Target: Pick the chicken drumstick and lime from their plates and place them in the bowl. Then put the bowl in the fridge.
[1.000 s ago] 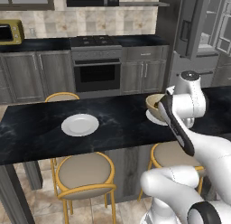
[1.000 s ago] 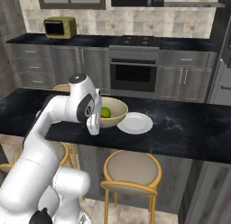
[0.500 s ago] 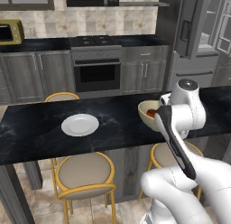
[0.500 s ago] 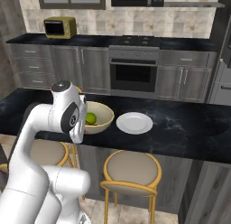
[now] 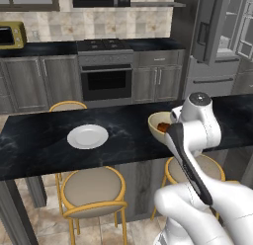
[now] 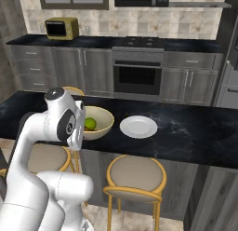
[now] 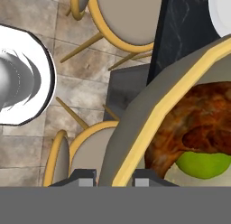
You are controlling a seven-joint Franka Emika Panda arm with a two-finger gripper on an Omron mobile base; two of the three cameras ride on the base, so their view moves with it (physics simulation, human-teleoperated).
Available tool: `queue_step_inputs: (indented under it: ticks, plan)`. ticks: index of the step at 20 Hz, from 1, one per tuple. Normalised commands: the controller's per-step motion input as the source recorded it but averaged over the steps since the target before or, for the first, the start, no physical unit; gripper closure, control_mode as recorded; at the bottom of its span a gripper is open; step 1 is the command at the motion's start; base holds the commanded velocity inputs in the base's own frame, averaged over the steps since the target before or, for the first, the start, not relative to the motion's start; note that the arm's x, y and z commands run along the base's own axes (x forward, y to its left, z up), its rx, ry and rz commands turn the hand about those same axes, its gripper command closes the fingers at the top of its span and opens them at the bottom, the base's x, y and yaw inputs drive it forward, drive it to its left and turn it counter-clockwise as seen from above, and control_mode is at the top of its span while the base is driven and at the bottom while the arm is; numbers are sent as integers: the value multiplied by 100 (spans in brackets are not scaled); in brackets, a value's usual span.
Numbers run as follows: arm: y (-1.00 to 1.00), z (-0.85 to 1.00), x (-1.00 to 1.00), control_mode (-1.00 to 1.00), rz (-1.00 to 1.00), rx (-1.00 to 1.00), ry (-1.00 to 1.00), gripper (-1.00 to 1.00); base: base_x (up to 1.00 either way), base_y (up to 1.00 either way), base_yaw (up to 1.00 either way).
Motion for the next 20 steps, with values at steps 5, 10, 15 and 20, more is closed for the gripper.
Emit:
queue_step_inputs:
  ticks: [5, 10, 15, 20]
  plan:
    - [0, 0, 0, -100, 0, 0, 0, 100, 0, 0, 0]
    - [0, 0, 0, 100, 0, 0, 0, 100, 0, 0, 0]
    - [0, 0, 0, 100, 0, 0, 0, 100, 0, 0, 0]
    - [0, 0, 0, 100, 0, 0, 0, 100, -21, -4, 0]
